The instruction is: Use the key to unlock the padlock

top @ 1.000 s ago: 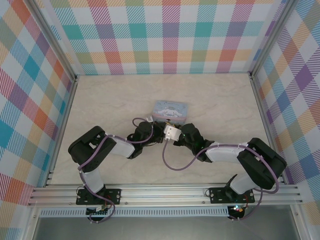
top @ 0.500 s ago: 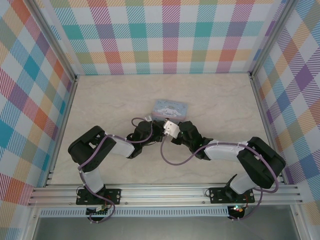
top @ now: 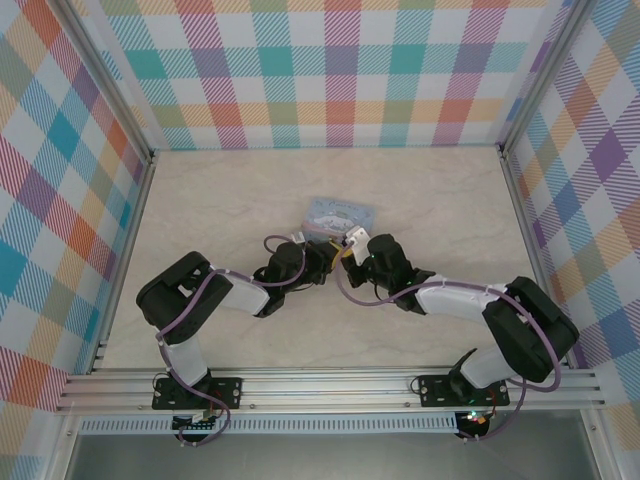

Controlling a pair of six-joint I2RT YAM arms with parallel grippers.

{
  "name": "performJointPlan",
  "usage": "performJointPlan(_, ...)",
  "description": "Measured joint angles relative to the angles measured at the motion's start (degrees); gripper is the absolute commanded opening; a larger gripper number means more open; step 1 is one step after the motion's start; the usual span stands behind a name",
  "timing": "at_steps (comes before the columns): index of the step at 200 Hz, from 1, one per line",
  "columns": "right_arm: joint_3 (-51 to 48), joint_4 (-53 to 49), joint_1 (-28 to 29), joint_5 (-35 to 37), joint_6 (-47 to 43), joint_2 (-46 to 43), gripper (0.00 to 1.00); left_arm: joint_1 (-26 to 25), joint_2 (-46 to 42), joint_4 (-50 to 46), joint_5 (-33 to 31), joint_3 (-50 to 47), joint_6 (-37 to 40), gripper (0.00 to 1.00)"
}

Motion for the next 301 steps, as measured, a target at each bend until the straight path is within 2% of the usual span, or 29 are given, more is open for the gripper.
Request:
performJointPlan(27,-0.94,-0.66,-0.44,-1.03,2.29,-1.53,0.32,-0.26,0.22,0.00,0.48,0.00,0.28,0.00)
performJointPlan(58,-3.56,-2.93,-2.19,-4.85,3.76,-9.03,0.57,-0.33,0.28,-0.63,0.46,-0.31,1.38,0.00)
performJointPlan(87,-4.57,-6.67,-7.30,-9.81,8.15,-16.41,0.65,-0.61,1.44,-0.61,0.48,-1.60,1.79,0.00)
performJointPlan(102,-4.39,-9.57,-10.49,-11.78,11.32,-18.43,0.69,-0.98,2.84,-0.61,0.50,-1.86,2.01,0.11)
performJointPlan(125,-3.45,-15.23,-14.14,-13.29,15.45,-18.45,0.83,-1.25,3.65,-0.55,0.61,-1.86,2.47,0.32)
performJointPlan(155,-3.19,-19.34,-16.76,-13.62,21.11,-17.94,0.98,-1.36,3.76,-0.48,0.46,-2.80,3.91,0.48)
performJointPlan(180,-2.73,-19.63,-19.21,-15.61,24.24,-15.76,1.00,-1.33,2.12,-1.88,0.17,-4.70,5.73,0.60)
performJointPlan(212,0.46,-19.12,-21.29,-19.82,27.19,-8.09,1.00,0.28,-9.49,-12.74,-1.36,-7.06,11.28,0.80)
performJointPlan(227,2.01,-18.38,-21.38,-21.05,28.06,-4.70,1.00,2.45,-16.35,-19.26,-2.38,-7.17,15.04,0.88)
performJointPlan(247,4.20,-17.44,-21.38,-22.56,28.63,-0.76,1.00,8.00,-23.93,-27.85,-2.80,-6.19,21.22,0.99)
performJointPlan(274,8.87,-16.61,-21.49,-24.63,28.96,4.98,1.00,16.63,-25.53,-35.58,-1.42,-1.99,28.59,1.00)
performJointPlan(301,12.92,-15.96,-21.53,-26.03,29.03,9.16,1.00,21.77,-19.71,-38.40,2.29,3.37,33.79,1.00)
